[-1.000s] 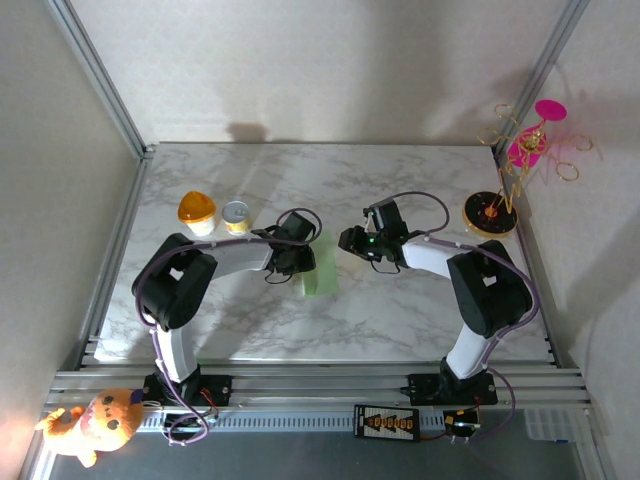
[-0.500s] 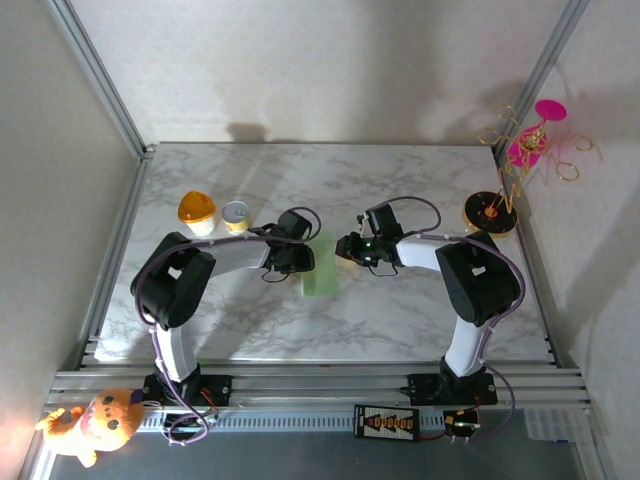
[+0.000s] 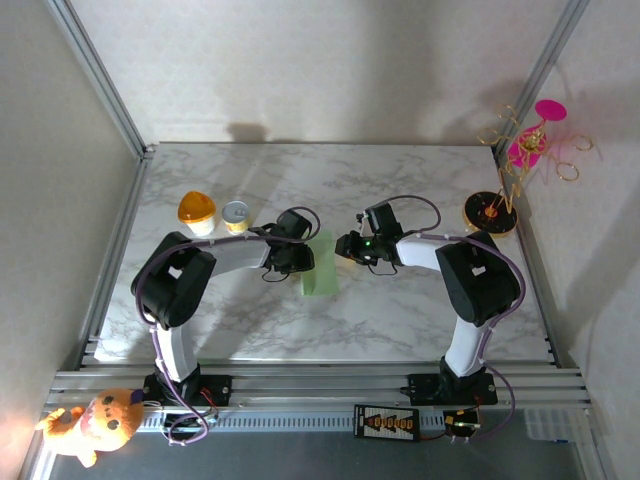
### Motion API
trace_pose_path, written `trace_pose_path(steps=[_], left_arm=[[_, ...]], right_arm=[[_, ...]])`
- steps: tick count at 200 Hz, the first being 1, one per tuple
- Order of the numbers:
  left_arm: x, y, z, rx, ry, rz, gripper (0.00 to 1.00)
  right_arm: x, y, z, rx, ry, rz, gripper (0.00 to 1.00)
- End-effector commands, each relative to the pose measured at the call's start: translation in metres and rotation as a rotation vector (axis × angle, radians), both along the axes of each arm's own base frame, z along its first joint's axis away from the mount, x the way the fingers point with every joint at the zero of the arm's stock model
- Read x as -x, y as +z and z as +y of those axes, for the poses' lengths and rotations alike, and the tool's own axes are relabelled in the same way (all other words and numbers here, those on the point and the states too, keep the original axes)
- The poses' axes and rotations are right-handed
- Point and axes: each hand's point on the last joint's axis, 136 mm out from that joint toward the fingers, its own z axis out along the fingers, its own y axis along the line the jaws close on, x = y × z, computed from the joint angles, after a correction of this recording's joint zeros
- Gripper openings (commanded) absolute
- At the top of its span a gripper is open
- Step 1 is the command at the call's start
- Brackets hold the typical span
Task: Fold a paper plane with a square sheet of paper (pick it up from the middle)
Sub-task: First fold in half a square sheet of paper at the center of the table.
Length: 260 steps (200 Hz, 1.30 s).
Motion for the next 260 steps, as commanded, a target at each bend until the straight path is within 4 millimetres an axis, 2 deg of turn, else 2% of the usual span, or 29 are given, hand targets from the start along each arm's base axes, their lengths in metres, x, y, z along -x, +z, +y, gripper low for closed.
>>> trace_pose_path(steps=[1,61,173,260], left_arm=[[0.035,-0.075,0.049,-0.198,0.066,0.180,0.34],[0.040,-0.083,0.051,-0.204,0.084,0.211,0.35],[0.048,-0.092,0.056,-0.219,0.127,0.250,0.35],[0.051,-0.096,0.057,-0.226,0.122,0.262,0.35]], right_arm=[[0.002,0.004,0.007,-0.011,0.031,-0.006,0.32],[-0.002,0.009,0.010,-0.006,0.044,-0.020,0.32],[0.004,0.008,0.022,-0.023,0.080,-0.012,0.32],[0.007,-0.003,0.039,-0.010,0.119,0.040,0.14]])
